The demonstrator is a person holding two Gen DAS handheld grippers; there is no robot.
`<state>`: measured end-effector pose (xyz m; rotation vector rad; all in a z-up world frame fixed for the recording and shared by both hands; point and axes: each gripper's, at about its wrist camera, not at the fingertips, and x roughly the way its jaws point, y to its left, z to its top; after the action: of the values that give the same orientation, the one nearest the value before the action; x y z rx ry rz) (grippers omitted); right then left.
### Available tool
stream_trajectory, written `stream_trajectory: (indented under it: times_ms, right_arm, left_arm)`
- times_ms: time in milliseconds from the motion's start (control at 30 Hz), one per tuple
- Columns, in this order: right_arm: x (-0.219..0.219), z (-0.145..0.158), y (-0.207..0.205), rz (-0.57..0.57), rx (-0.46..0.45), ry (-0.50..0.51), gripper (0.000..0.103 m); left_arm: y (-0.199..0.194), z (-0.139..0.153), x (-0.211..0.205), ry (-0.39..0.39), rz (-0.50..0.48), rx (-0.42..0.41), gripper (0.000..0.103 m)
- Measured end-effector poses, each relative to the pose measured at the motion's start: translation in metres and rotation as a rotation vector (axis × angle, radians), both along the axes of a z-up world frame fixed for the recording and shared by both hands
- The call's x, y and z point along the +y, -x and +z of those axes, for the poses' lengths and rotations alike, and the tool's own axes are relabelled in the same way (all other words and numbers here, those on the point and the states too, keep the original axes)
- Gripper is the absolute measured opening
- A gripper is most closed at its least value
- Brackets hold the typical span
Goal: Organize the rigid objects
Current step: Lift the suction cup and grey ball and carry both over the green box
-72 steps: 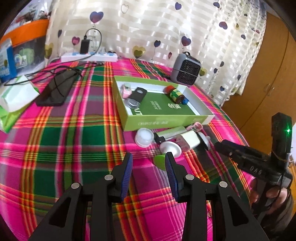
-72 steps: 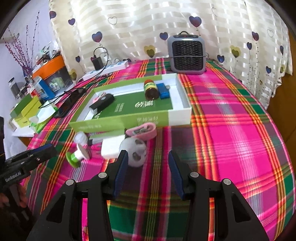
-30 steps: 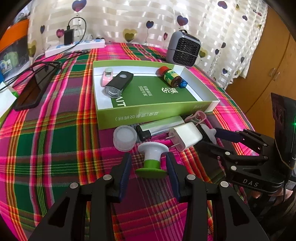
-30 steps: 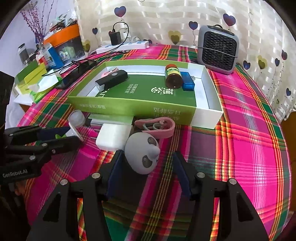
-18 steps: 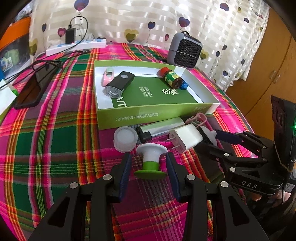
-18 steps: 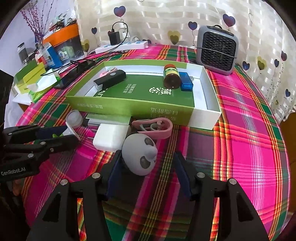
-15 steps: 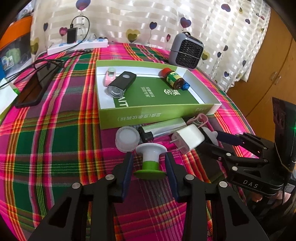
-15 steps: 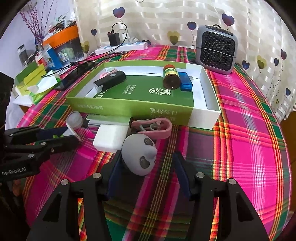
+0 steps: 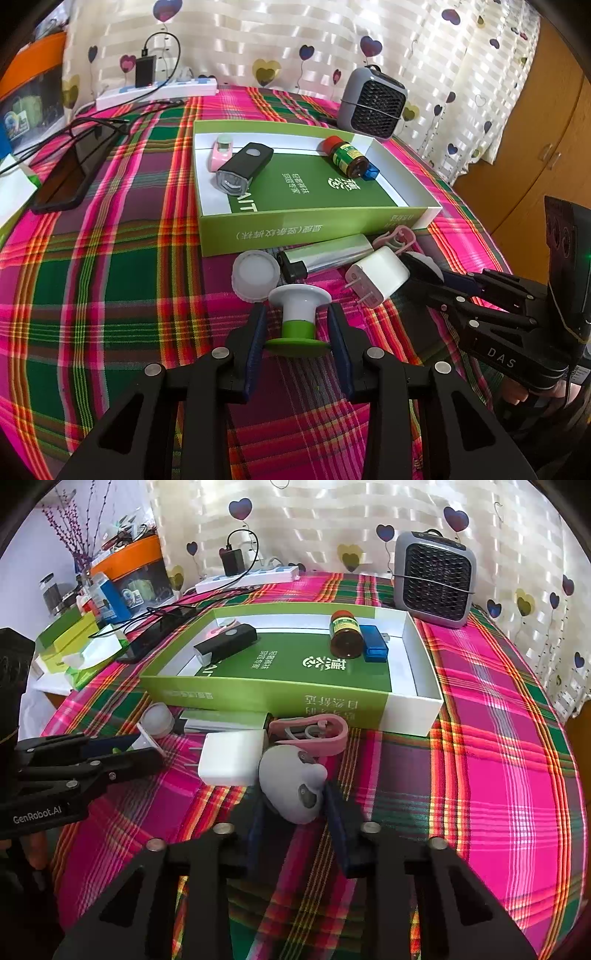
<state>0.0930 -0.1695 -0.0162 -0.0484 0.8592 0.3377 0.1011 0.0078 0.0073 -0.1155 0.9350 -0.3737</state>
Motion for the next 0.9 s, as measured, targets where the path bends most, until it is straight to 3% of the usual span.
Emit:
stream_trajectory:
  times_ms: [900]
  right_arm:
    - [-0.0039, 0.0055, 0.0023, -0.013, -0.019, -0.015, 0.025]
  left_arm:
    - [0.0023, 0.0025, 0.0029, -0.011, 0.007, -0.003, 0.032]
